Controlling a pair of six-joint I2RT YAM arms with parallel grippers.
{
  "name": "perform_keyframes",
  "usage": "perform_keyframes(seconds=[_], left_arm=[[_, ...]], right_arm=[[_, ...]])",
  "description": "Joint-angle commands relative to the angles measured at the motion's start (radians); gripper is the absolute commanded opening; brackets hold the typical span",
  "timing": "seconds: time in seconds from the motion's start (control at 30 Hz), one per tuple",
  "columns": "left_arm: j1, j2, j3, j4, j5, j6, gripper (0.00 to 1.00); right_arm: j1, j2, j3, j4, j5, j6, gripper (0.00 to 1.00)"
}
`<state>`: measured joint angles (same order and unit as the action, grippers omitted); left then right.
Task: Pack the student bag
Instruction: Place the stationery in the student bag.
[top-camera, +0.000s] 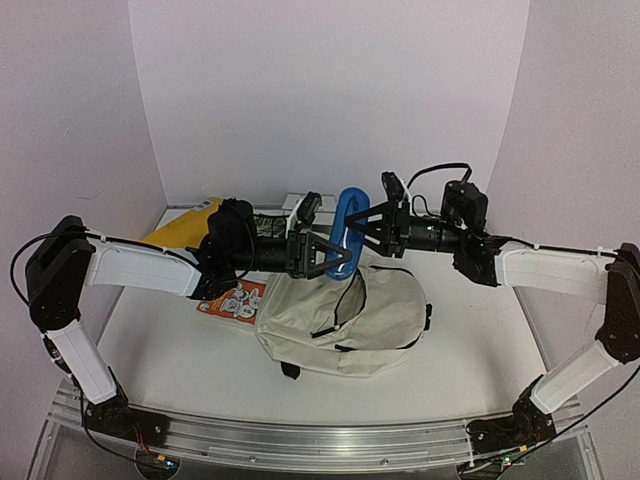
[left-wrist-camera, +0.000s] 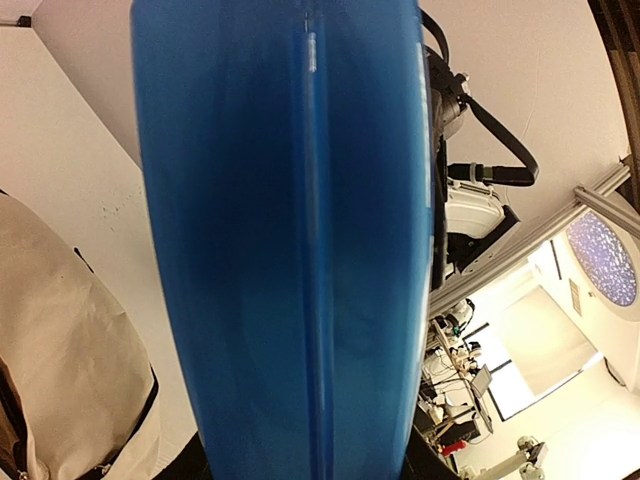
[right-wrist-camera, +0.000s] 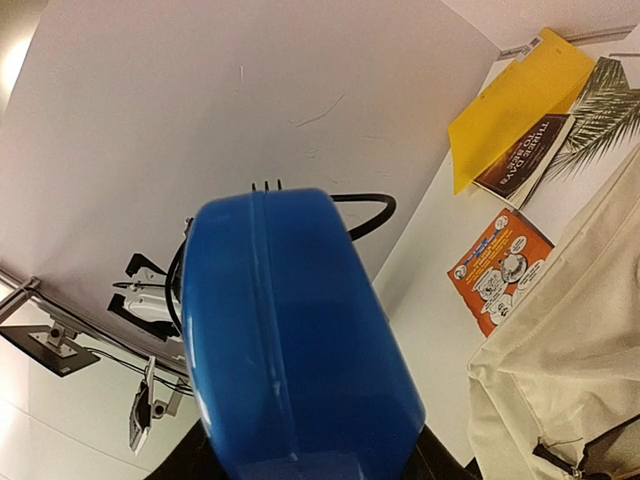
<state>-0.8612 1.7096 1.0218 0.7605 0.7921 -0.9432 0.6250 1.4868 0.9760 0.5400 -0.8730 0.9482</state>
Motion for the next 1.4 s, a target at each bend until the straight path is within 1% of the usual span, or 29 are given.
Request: perform_keyframes(seconds=[0.0,0.07,0.17,0.23,0.27,0.3,0.37,0.4,0.5,0.57,0.6,0.67,0.7,0.73,0.83,0.87,1.0,1.2,1.27,1.3,1.33,1.37], left_arm=[[0.001,0.004,0.046,0.004,-0.017,0.005,0.39],[0.001,0.001,0.044,-0.007,-0.023,0.007,0.42],[0.001,-0.003,0.041,-0.029,-0.037,0.017,0.51],[0.001,-0.009,0.038,-0.052,-0.053,0.028,0.63],[0.001,-0.014,0.035,-0.078,-0.065,0.042,0.71],[0.001,-0.024,0.030,-0.117,-0.081,0.063,0.79],[0.001,-0.044,0.025,-0.185,-0.115,0.100,0.87],[0.001,-0.071,0.016,-0.271,-0.162,0.147,0.91],[0.000,-0.128,0.000,-0.441,-0.264,0.238,0.96],[0.001,-0.165,-0.012,-0.538,-0.348,0.291,0.98],[0.001,-0.176,-0.011,-0.573,-0.390,0.307,0.98],[-0.001,-0.174,0.016,-0.701,-0.496,0.356,0.98],[-0.015,-0.137,0.064,-0.846,-0.585,0.398,0.97],[-0.028,-0.096,0.113,-0.908,-0.652,0.418,0.97],[-0.069,-0.002,0.241,-1.054,-0.760,0.458,0.95],[-0.083,0.033,0.266,-1.085,-0.776,0.466,0.95],[-0.143,0.157,0.414,-1.166,-0.902,0.513,0.95],[-0.180,0.256,0.513,-1.213,-1.042,0.545,0.94],[-0.189,0.275,0.527,-1.210,-1.095,0.561,0.91],[-0.190,0.280,0.534,-1.209,-1.112,0.567,0.87],[-0.191,0.285,0.536,-1.209,-1.117,0.571,0.86],[-0.201,0.301,0.556,-1.208,-1.146,0.593,0.76]], right_arm=[[0.012,-0.016,-0.003,0.081,0.006,-0.008,0.43],[0.012,-0.020,-0.006,0.081,0.016,-0.009,0.41],[0.012,-0.027,-0.012,0.081,0.036,-0.012,0.39],[0.011,-0.036,-0.015,0.081,0.055,-0.015,0.39],[0.011,-0.044,-0.014,0.079,0.076,-0.018,0.39],[0.009,-0.051,-0.013,0.070,0.093,-0.020,0.39],[0.003,-0.059,-0.014,0.059,0.105,-0.023,0.39],[-0.008,-0.066,-0.017,0.050,0.114,-0.025,0.39],[-0.030,-0.075,-0.020,0.006,0.134,-0.040,0.39],[-0.049,-0.078,-0.019,-0.062,0.161,-0.060,0.39],[-0.055,-0.079,-0.021,-0.077,0.166,-0.068,0.39],[-0.075,-0.083,-0.041,-0.090,0.175,-0.064,0.39],[-0.092,-0.088,-0.067,-0.095,0.183,-0.051,0.39],[-0.104,-0.090,-0.080,-0.100,0.189,-0.042,0.39],[-0.121,-0.092,-0.117,-0.115,0.206,-0.031,0.39],[-0.123,-0.092,-0.124,-0.122,0.209,-0.037,0.39],[-0.123,-0.096,-0.136,-0.210,0.234,-0.090,0.39],[-0.123,-0.117,-0.171,-0.303,0.278,-0.125,0.39],[-0.122,-0.119,-0.183,-0.322,0.286,-0.130,0.39],[-0.122,-0.118,-0.185,-0.331,0.291,-0.130,0.39],[-0.122,-0.117,-0.186,-0.333,0.291,-0.131,0.39],[-0.122,-0.105,-0.186,-0.343,0.285,-0.126,0.39]])
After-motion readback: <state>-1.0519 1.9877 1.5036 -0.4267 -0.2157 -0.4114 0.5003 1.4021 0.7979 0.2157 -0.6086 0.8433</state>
